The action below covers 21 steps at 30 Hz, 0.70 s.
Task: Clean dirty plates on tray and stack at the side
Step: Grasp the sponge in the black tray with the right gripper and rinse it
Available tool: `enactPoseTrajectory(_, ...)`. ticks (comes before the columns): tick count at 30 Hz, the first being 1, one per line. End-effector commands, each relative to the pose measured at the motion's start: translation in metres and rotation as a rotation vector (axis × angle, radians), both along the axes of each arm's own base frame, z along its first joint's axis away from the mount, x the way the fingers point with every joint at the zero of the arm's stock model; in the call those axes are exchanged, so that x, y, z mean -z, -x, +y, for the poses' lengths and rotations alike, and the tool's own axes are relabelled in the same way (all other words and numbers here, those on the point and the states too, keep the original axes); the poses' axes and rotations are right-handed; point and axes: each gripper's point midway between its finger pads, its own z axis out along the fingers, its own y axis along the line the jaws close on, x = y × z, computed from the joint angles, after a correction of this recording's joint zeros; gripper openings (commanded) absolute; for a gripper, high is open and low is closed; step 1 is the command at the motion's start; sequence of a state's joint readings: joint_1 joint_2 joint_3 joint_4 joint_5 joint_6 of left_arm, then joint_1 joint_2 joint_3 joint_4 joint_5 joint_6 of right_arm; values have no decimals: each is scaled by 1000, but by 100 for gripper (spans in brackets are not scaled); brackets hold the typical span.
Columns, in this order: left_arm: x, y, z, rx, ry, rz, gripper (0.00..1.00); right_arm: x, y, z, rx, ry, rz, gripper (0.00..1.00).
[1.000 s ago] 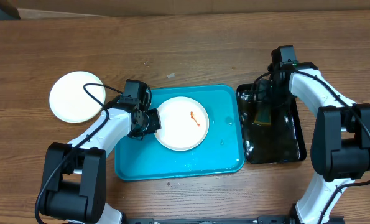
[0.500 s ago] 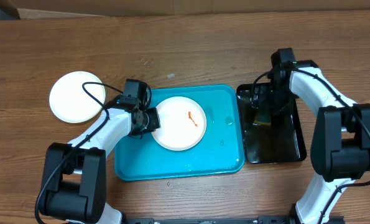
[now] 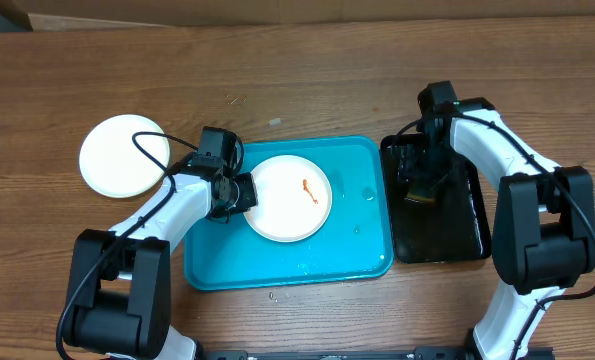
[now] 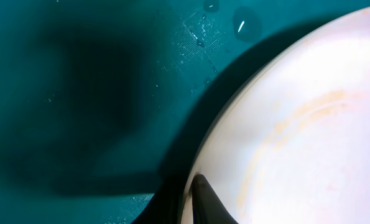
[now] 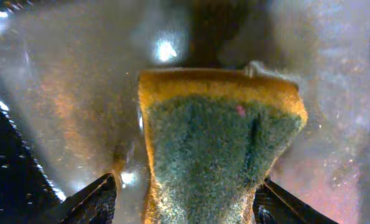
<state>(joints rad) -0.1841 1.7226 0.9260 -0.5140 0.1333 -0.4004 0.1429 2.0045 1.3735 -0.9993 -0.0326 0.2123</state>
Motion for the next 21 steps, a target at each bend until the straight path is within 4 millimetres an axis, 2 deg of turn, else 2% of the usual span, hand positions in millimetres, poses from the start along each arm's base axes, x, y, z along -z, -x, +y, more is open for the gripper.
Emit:
enactPoseTrajectory(1,10,6,3,-2,-34,25,11,-16,-12,-3,9,10,-52,70)
enactPoseTrajectory(4,10,6,3,-1,-33,25,11,-16,-16,-2,9,7,-69,76)
enactPoseTrajectory(5,10,6,3,-1,-33,26,11,-16,-17,-2,10,5,-73,92)
enactPoseTrajectory(6,10,6,3,-1,-33,26,11,-16,-18,-2,11,5,-76,100)
enactPoseTrajectory(11,10,7,3,-1,-33,27,11,-16,-18,-4,15,7,-74,100)
enactPoseTrajectory(12,10,7,3,-1,-33,27,11,-16,-18,-4,15,7,-75,98)
enactPoseTrajectory(15,10,7,3,-1,-33,27,11,-17,-18,-4,17,6,-75,68)
enactPoseTrajectory(16,10,7,3,-1,-33,27,11,-17,-18,-4,19,7,-75,64)
enactPoseTrajectory(21,10,7,3,-1,-33,27,11,-18,-17,-14,70,53,-69,64)
